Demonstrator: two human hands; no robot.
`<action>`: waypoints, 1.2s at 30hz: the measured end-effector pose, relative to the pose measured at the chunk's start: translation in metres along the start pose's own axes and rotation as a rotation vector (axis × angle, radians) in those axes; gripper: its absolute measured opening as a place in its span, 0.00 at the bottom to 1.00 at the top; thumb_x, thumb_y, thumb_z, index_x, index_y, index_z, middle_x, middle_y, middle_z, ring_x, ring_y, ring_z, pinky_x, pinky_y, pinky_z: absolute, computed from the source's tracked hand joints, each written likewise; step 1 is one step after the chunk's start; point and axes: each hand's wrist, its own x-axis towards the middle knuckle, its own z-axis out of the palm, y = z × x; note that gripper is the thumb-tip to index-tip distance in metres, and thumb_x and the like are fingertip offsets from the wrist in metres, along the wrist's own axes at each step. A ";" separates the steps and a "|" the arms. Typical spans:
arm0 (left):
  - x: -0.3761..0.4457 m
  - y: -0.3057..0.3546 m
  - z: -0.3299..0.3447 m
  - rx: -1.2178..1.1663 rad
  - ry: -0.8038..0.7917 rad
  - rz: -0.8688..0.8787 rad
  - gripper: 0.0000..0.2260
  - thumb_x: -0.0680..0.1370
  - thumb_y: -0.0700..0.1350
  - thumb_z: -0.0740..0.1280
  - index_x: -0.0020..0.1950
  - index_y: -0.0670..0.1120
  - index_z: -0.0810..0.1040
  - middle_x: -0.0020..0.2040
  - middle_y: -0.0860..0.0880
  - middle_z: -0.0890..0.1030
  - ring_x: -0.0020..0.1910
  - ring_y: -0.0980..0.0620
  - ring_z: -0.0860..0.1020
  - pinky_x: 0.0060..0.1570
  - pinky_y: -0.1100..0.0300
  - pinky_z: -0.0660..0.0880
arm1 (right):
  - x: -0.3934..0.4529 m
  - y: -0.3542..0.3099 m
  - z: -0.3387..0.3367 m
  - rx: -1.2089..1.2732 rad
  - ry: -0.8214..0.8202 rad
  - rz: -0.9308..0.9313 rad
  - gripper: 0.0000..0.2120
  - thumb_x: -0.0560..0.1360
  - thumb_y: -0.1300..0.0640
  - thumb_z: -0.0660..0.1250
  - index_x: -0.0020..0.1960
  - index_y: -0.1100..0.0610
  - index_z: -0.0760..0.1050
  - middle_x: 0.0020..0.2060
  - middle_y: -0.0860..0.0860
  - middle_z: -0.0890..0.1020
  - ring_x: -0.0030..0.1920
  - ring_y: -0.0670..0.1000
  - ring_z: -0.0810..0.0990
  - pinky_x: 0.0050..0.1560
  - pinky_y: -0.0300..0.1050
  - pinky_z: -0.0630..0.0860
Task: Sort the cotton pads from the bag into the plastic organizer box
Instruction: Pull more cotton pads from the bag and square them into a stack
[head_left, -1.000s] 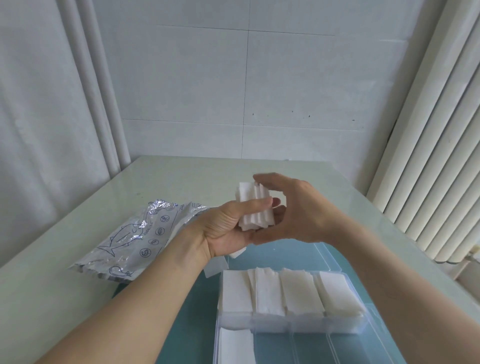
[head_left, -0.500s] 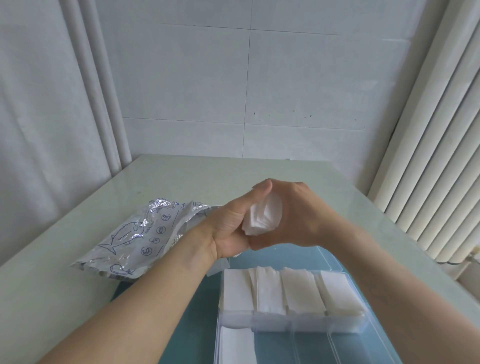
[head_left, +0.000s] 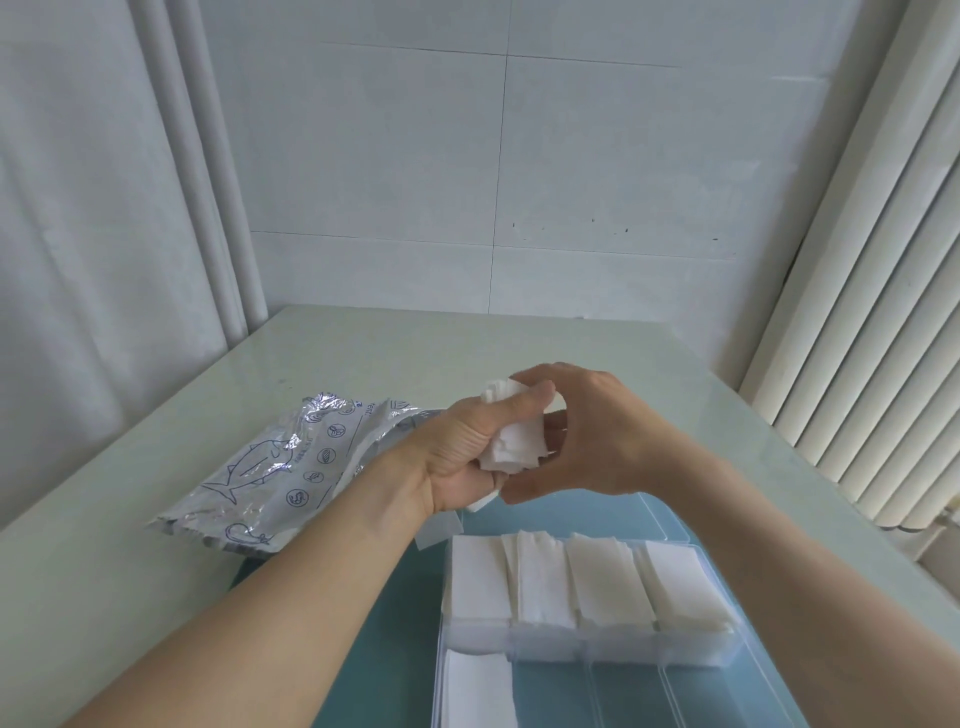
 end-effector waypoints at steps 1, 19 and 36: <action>-0.001 0.000 0.000 0.011 -0.019 0.002 0.31 0.61 0.51 0.83 0.61 0.44 0.79 0.49 0.43 0.81 0.46 0.47 0.82 0.49 0.55 0.80 | 0.000 0.000 0.001 -0.004 0.014 -0.011 0.41 0.55 0.47 0.86 0.65 0.47 0.75 0.54 0.40 0.79 0.50 0.40 0.79 0.54 0.42 0.79; -0.013 0.005 0.012 0.202 0.004 -0.103 0.23 0.80 0.56 0.65 0.66 0.40 0.76 0.55 0.37 0.77 0.53 0.38 0.78 0.61 0.43 0.73 | 0.005 0.010 0.005 0.009 0.067 -0.020 0.44 0.58 0.46 0.84 0.71 0.44 0.70 0.55 0.38 0.79 0.52 0.43 0.78 0.48 0.33 0.73; -0.002 -0.002 0.004 0.046 0.097 0.015 0.33 0.60 0.61 0.78 0.58 0.44 0.78 0.48 0.46 0.83 0.49 0.48 0.83 0.53 0.53 0.80 | 0.006 0.010 0.008 0.118 0.118 -0.092 0.41 0.57 0.47 0.86 0.67 0.46 0.75 0.58 0.41 0.80 0.56 0.44 0.80 0.55 0.48 0.80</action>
